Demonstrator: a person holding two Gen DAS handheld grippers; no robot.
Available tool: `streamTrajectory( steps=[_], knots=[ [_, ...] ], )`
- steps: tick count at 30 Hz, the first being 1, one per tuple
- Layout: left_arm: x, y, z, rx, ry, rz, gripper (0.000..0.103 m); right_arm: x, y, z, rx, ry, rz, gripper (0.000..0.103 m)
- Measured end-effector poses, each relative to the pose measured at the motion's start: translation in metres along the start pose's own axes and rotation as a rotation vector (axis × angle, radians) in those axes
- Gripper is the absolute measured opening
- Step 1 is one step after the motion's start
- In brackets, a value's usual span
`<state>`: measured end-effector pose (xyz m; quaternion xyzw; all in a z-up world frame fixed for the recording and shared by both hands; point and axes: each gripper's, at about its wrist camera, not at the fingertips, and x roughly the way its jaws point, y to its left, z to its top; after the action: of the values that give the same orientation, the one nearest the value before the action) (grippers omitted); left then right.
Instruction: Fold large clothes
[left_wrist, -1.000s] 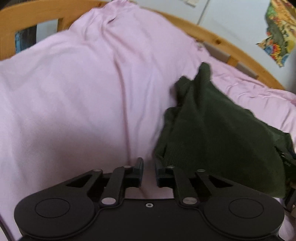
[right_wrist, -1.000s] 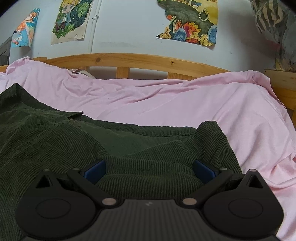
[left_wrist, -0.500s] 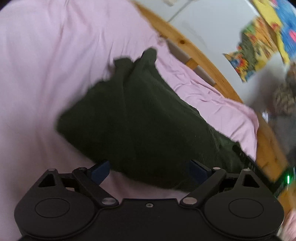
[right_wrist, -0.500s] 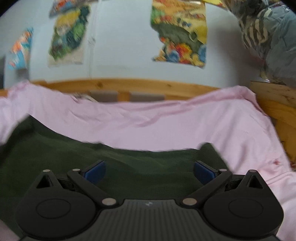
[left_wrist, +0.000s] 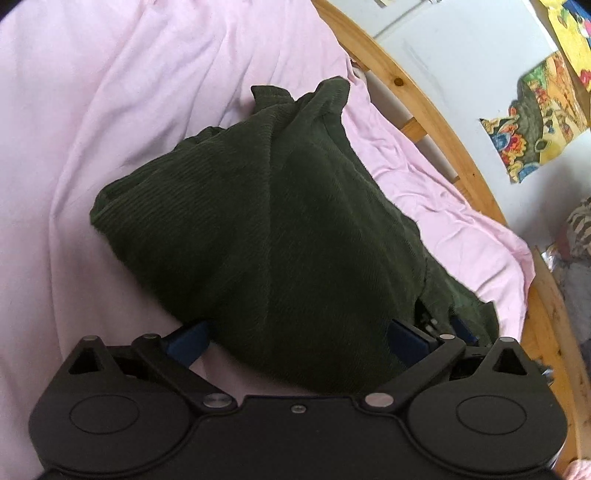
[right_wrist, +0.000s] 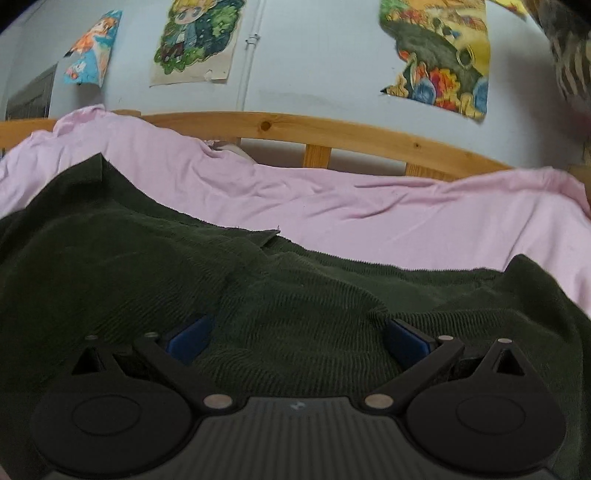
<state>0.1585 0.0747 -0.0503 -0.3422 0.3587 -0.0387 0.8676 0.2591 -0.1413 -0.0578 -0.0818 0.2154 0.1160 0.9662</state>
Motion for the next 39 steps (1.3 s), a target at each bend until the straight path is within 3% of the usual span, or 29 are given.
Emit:
streamTrajectory(
  steps=[10, 15, 18, 20, 23, 25, 28, 31, 39],
  knots=[
    [0.003, 0.011, 0.008, -0.093, -0.085, 0.066, 0.1, -0.006, -0.009, -0.001, 0.048, -0.017, 0.029, 0.102],
    [0.009, 0.004, 0.007, 0.006, -0.14, 0.14, 0.091, -0.006, -0.009, -0.001, 0.047, -0.018, 0.027, 0.102],
    [0.007, 0.003, 0.006, 0.054, -0.156, 0.173, 0.077, -0.007, -0.009, -0.001, 0.046, -0.021, 0.025, 0.103],
    [0.003, 0.012, 0.011, 0.007, -0.167, 0.178, 0.058, -0.007, -0.009, -0.002, 0.048, -0.023, 0.025, 0.103],
    [-0.001, 0.025, 0.019, -0.069, -0.165, 0.15, 0.046, -0.008, -0.009, -0.002, 0.049, -0.025, 0.028, 0.103],
    [-0.003, 0.024, 0.02, -0.058, -0.163, 0.156, 0.037, -0.008, -0.009, -0.002, 0.049, -0.026, 0.027, 0.103],
    [-0.01, 0.0, 0.019, 0.04, -0.186, 0.197, 0.018, -0.007, -0.009, -0.002, 0.051, -0.024, 0.026, 0.103],
    [-0.019, -0.033, 0.018, 0.188, -0.226, 0.227, 0.012, -0.009, -0.01, 0.001, 0.057, -0.016, 0.025, 0.103],
    [-0.043, -0.125, 0.037, 0.541, -0.267, -0.008, 0.009, -0.021, -0.007, 0.012, -0.031, -0.042, -0.015, 0.103]
  ],
)
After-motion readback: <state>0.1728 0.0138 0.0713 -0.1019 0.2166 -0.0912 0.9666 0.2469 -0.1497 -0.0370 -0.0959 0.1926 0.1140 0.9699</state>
